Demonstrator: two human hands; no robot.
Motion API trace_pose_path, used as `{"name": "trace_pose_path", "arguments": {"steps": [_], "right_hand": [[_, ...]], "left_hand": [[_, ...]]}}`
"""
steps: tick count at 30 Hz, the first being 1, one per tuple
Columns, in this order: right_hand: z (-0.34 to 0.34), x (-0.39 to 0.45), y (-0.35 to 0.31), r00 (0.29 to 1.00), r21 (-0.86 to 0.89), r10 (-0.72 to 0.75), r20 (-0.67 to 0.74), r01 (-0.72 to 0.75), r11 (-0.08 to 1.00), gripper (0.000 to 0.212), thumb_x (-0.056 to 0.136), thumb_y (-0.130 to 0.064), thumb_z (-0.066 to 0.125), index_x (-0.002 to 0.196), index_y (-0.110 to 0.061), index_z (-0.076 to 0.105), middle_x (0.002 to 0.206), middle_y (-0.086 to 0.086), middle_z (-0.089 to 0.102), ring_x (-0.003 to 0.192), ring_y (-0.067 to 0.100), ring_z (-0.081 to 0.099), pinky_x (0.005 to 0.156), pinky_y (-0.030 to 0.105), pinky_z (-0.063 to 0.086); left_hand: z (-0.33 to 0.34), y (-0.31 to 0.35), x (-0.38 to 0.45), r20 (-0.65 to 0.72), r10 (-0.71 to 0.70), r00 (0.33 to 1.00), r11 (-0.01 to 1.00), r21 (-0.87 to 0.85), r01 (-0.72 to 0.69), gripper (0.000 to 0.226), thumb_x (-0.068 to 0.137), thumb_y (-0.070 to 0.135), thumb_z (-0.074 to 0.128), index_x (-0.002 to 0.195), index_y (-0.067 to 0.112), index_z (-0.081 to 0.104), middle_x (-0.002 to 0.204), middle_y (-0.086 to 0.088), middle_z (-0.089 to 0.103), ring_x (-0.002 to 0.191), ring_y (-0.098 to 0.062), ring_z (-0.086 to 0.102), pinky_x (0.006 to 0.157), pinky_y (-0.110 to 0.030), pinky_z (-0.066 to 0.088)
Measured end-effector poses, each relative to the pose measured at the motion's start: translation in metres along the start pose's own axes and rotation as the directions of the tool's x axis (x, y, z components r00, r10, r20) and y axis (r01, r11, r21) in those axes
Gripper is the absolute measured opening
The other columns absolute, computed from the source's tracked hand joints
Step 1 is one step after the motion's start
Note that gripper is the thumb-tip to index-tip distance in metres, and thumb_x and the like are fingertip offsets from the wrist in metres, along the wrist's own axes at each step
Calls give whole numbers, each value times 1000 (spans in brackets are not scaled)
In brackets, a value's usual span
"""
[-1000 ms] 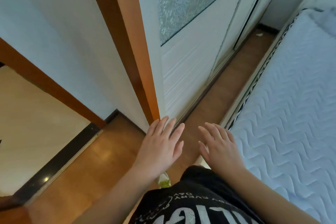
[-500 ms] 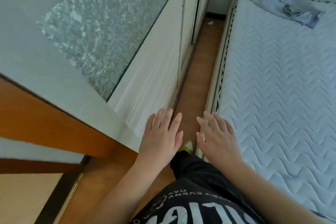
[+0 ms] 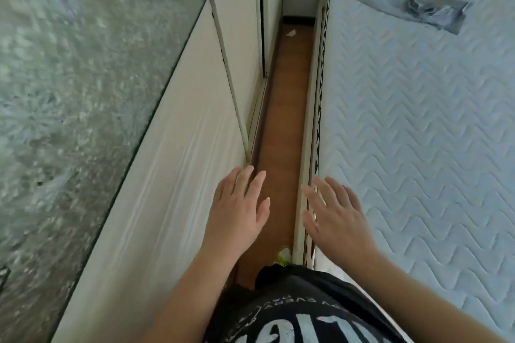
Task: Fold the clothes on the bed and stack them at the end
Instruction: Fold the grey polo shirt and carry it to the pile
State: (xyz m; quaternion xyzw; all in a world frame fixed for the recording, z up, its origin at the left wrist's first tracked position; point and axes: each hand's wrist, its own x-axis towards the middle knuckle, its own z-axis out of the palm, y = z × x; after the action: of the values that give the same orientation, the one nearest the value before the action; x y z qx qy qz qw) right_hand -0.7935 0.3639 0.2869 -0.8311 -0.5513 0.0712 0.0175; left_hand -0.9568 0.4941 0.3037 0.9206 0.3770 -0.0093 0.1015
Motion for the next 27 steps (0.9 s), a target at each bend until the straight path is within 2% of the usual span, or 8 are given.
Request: {"name": "trace_pose_path", "arguments": {"steps": [3,8,11,15,20,24,27], "right_hand": [[-4,27,24,999,4,20,32,-20,1000,51,99,-43,30,142,-21,46,151,5,41,141,27,34,116,47,28],[-14,55,50,996,-5,84,-25,-84,996,53,96,-41,27,137,-20,53,146,7,48,136,30,44,112,47,32],[-13,76,65,992,9,111,-66,-111,994,49,95,-39,34,134,-19,55,143,7,50,132,31,47,111,46,34],[-10,113,79,983,13,165,-83,-165,986,45,94,-36,53,135,-19,56,144,7,50,133,31,46,111,46,34],[-13,180,86,981,-10,177,-75,-178,984,48,97,-39,35,136,-19,55,145,7,50,134,30,46,110,47,36],[-20,244,89,976,-14,209,-55,-210,978,48,97,-38,48,141,-21,50,149,6,45,138,29,40,114,45,29],[-32,283,92,966,6,247,-78,-247,969,47,98,-38,42,140,-20,52,147,6,47,137,29,43,113,47,34]], "left_hand": [[-1,6,42,-3,42,999,999,26,-41,56,100,46,30,151,22,36,155,-5,37,147,-27,27,119,-43,23],[0,17,95,-11,195,981,977,89,-193,50,100,38,45,146,21,44,149,-5,46,142,-26,37,117,-43,31],[1,20,132,-20,247,969,964,111,-243,49,99,37,48,145,20,46,148,-6,47,141,-27,38,116,-45,31],[-5,15,193,-63,298,952,952,92,-292,50,99,39,43,145,19,46,147,-6,47,141,-27,38,116,-44,29],[1,-2,285,-159,333,929,943,70,-326,49,99,40,42,143,18,47,144,-6,49,138,-27,39,115,-42,29],[14,-5,375,-160,298,941,955,49,-294,47,99,39,43,141,18,48,141,-5,51,136,-25,40,113,-42,32],[18,-3,430,-144,250,957,968,26,-249,46,99,38,43,141,19,48,141,-4,50,137,-24,40,113,-41,32]]}}
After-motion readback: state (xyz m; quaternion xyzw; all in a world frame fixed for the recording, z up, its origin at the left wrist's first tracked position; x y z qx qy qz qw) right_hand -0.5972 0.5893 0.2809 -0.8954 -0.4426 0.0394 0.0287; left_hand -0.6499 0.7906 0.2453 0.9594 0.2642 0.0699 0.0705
